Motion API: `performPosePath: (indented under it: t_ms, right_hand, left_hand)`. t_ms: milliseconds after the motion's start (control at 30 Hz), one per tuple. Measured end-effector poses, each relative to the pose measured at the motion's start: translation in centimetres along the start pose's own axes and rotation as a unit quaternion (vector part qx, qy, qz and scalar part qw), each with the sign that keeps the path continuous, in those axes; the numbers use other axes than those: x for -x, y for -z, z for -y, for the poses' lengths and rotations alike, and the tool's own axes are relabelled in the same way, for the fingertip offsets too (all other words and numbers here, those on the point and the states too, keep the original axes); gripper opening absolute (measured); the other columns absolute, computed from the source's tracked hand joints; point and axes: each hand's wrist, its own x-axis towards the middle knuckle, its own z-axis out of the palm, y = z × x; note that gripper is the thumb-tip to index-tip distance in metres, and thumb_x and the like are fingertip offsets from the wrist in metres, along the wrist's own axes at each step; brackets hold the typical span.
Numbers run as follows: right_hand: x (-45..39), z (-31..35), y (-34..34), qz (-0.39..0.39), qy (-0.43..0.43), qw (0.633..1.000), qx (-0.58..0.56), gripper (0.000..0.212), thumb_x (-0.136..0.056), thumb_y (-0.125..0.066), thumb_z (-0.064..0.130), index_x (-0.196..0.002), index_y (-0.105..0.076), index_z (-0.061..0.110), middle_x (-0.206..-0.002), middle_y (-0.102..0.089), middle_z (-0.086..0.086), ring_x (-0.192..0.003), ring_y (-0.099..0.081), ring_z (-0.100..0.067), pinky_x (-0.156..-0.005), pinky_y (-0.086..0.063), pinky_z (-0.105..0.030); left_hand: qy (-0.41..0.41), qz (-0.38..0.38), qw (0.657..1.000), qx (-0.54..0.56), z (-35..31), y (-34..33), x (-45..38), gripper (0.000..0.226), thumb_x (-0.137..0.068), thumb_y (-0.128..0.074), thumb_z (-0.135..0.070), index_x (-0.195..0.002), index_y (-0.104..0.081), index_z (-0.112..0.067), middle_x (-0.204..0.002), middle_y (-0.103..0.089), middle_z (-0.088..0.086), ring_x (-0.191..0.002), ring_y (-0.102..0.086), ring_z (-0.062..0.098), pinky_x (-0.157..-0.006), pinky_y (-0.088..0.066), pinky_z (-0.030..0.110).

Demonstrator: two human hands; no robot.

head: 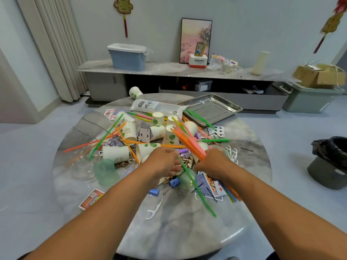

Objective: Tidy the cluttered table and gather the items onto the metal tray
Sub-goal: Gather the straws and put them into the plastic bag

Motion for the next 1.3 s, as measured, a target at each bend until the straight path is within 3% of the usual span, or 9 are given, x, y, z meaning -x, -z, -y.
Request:
performPosePath:
  t_ms: [100,200,367,500,633,767,1033,1133,1300]
  right_hand:
    - [-0.2,-0.9,-2.8,0.024,-0.018,0.993,0.117,0.037,-0.077,-0.082,0.034,-0.087,-0.053,0.013,-0.075,-0.056,-0.002,-0.058,-0.056,-0.016,-0.049,-0.045,-0.026]
    - [-0.7,-1.0,-4.9,-0.012,-0.012,0.984,0.179,0.031,-0.076,-0.075,0.038,-0.087,-0.053,0.02,-0.076,-0.054,0.001,-0.063,-0.053,-0.013,-0.049,-0.038,-0.025]
    - [-1.4,-0.2,-5.3,0.019,-0.017,0.984,0.174,0.018,-0.08,-0.066,0.029,-0.09,-0.056,0.018,-0.081,-0.057,-0.001,-0.073,-0.059,-0.018,-0.057,-0.048,-0.025]
    - [-1.3,0.5,-4.6,0.031,-0.008,0.991,0.128,0.024,-0.083,-0.068,0.035,-0.078,-0.05,0.02,-0.077,-0.056,-0.001,-0.064,-0.055,-0.014,-0.05,-0.041,-0.023]
    - [-1.3,2.0,-3.0,0.023,0.025,0.998,0.045,0.022,-0.089,-0.064,0.033,-0.088,-0.059,0.012,-0.074,-0.057,-0.004,-0.059,-0.054,-0.017,-0.05,-0.042,-0.024]
    - [-2.2,3.5,-2.2,-0.006,0.082,0.997,-0.01,0.013,-0.091,-0.06,0.027,-0.089,-0.057,0.015,-0.069,-0.054,-0.001,-0.053,-0.049,-0.015,-0.042,-0.037,-0.019]
    - [-5.9,6.3,-3.7,-0.07,0.119,0.988,-0.07,0.008,-0.088,-0.061,0.022,-0.088,-0.054,0.026,-0.076,-0.065,-0.008,-0.064,-0.066,-0.026,-0.052,-0.051,-0.033]
    - [-7.6,6.8,-4.0,-0.062,0.124,0.99,-0.039,0.007,-0.089,-0.061,0.02,-0.091,-0.055,0.023,-0.076,-0.063,-0.006,-0.065,-0.064,-0.026,-0.053,-0.046,-0.03]
    - [-10.1,7.7,-4.5,0.043,0.147,0.981,0.118,0.021,-0.085,-0.062,0.01,-0.102,-0.058,0.02,-0.083,-0.061,-0.005,-0.077,-0.064,-0.025,-0.065,-0.057,-0.038]
  left_hand:
    - [0.019,0.005,1.0,-0.004,0.0,0.0,0.1,0.014,-0.106,-0.042,-0.007,-0.116,-0.051,-0.01,-0.098,-0.057,0.018,-0.084,-0.053,0.027,-0.06,-0.041,0.028]
    - [0.012,0.003,0.998,-0.064,0.3,0.3,-0.2,0.024,-0.105,-0.041,-0.008,-0.124,-0.056,-0.008,-0.095,-0.062,0.016,-0.076,-0.058,0.023,-0.06,-0.048,0.026]
    - [-0.026,-0.065,0.976,-0.208,0.4,3.8,-1.3,0.021,-0.104,-0.047,-0.015,-0.095,-0.066,-0.02,-0.104,-0.071,0.015,-0.094,-0.072,0.031,-0.086,-0.06,0.045]
    - [-0.042,-0.163,0.944,-0.284,-0.1,8.4,-2.4,0.03,-0.098,-0.052,-0.013,-0.122,-0.069,-0.018,-0.118,-0.07,0.011,-0.103,-0.069,0.032,-0.092,-0.057,0.047]
    - [-0.046,-0.237,0.924,-0.297,-0.1,11.8,-3.4,0.034,-0.095,-0.055,-0.018,-0.128,-0.065,-0.022,-0.13,-0.065,0.007,-0.105,-0.069,0.031,-0.095,-0.055,0.046]
    - [-0.035,-0.214,0.927,-0.306,1.1,12.0,-4.4,0.033,-0.097,-0.06,-0.018,-0.129,-0.064,-0.021,-0.133,-0.063,0.009,-0.103,-0.07,0.032,-0.095,-0.055,0.045]
    - [0.025,-0.182,0.938,-0.295,1.3,11.4,-6.6,0.042,-0.097,-0.061,-0.013,-0.137,-0.05,-0.012,-0.11,-0.071,0.019,-0.1,-0.07,0.037,-0.087,-0.059,0.047]
    - [0.053,-0.178,0.945,-0.271,1.8,10.8,-7.7,0.041,-0.095,-0.057,-0.005,-0.134,-0.045,-0.001,-0.105,-0.071,0.023,-0.089,-0.073,0.037,-0.075,-0.063,0.044]
    - [0.083,-0.168,0.946,-0.265,2.8,10.1,-9.5,0.036,-0.093,-0.06,-0.011,-0.123,-0.042,-0.007,-0.104,-0.07,0.025,-0.099,-0.07,0.041,-0.085,-0.06,0.051]
